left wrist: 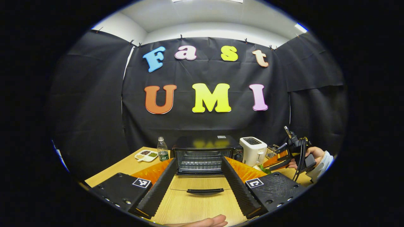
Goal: Open the electric oven with the left hand, put the food in, and close the electric oven.
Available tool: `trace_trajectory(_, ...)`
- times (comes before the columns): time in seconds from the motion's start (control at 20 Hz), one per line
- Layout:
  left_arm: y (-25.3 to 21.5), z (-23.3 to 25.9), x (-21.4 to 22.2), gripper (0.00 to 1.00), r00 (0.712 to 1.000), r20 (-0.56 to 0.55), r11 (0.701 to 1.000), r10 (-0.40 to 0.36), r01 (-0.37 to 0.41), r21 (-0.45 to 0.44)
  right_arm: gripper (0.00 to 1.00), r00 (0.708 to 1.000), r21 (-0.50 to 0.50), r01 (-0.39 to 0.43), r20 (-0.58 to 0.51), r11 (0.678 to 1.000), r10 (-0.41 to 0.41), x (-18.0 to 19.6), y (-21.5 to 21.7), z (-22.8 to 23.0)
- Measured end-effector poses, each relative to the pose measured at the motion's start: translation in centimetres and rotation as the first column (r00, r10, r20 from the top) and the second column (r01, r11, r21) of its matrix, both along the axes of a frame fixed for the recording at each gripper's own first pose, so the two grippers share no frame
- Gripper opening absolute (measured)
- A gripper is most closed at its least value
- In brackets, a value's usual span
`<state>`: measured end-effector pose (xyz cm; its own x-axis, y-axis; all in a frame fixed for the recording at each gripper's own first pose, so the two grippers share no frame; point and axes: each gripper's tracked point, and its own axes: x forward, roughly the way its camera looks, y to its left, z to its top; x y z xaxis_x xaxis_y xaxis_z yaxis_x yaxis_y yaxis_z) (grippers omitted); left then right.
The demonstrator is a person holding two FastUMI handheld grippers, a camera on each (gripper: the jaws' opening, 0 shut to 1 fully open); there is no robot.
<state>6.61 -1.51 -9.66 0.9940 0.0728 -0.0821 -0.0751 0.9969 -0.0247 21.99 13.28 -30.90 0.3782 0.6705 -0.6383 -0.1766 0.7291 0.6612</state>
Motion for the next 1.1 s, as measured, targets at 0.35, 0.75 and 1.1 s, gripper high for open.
trace_trajectory(0.35,0.6,-0.3,0.5,0.93,0.999,-0.008,0.999,0.032,-0.031,0.019,0.83,0.990,0.052,-0.043,-0.134,0.998,0.050,0.6,1.6,-2.5)
trace_trajectory(0.75,0.6,-0.7,0.1,0.94,1.000,-0.021,1.000,0.020,-0.020,-0.001,0.42,0.986,0.133,0.021,-0.169,0.991,0.002,-0.2,2.4,-1.4)
trace_trajectory(1.1,1.5,-1.6,-1.7,0.94,1.000,-0.008,1.000,0.000,0.000,-0.014,0.42,0.986,0.242,0.138,-0.121,0.960,-0.111,-3.2,2.0,1.0)
